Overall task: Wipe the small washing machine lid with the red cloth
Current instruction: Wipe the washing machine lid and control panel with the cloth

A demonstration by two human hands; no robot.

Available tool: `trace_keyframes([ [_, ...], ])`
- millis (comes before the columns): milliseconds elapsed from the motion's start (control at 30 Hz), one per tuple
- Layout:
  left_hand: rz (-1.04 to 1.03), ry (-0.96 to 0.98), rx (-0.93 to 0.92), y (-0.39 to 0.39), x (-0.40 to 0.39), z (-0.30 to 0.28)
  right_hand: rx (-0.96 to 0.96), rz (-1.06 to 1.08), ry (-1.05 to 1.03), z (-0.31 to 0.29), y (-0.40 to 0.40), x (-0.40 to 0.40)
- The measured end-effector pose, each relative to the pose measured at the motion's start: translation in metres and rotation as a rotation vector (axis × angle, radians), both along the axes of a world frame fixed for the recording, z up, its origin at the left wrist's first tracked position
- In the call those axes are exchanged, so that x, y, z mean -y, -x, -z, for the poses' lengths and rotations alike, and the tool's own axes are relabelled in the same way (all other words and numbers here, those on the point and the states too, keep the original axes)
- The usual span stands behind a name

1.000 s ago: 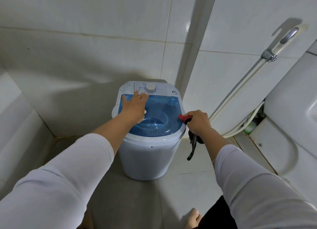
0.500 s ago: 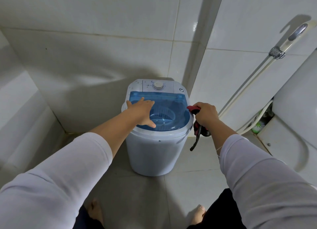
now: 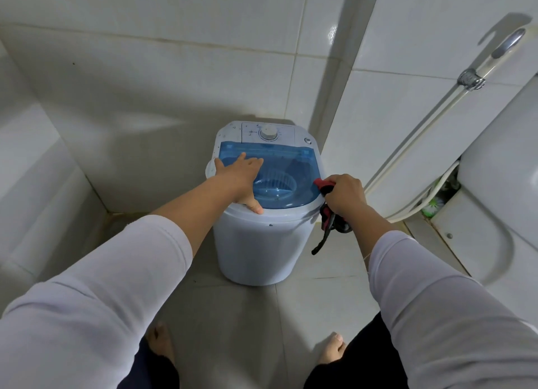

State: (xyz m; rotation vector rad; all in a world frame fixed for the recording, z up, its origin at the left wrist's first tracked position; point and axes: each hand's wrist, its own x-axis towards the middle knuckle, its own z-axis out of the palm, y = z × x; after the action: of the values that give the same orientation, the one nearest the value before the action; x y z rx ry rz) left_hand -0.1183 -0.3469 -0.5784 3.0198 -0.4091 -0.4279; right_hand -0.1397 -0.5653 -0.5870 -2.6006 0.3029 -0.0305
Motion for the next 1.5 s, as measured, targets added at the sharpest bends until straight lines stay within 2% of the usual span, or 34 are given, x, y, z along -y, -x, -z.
trace_keyframes([
  [433,-0.043,0.087,0.096,0.024,0.005,-0.001,-0.039,-0.041,0.036,-0.003,0.057,-0.042],
  [933,-0.175,0.183,0.131,0.041,-0.041,0.022,0.011,-0.122,0.044,0.005,0.079,-0.102],
  [1500,-0.238,0.274,0.181,0.045,-0.044,0.025,0.088,-0.431,0.327,0.011,0.072,-0.129],
])
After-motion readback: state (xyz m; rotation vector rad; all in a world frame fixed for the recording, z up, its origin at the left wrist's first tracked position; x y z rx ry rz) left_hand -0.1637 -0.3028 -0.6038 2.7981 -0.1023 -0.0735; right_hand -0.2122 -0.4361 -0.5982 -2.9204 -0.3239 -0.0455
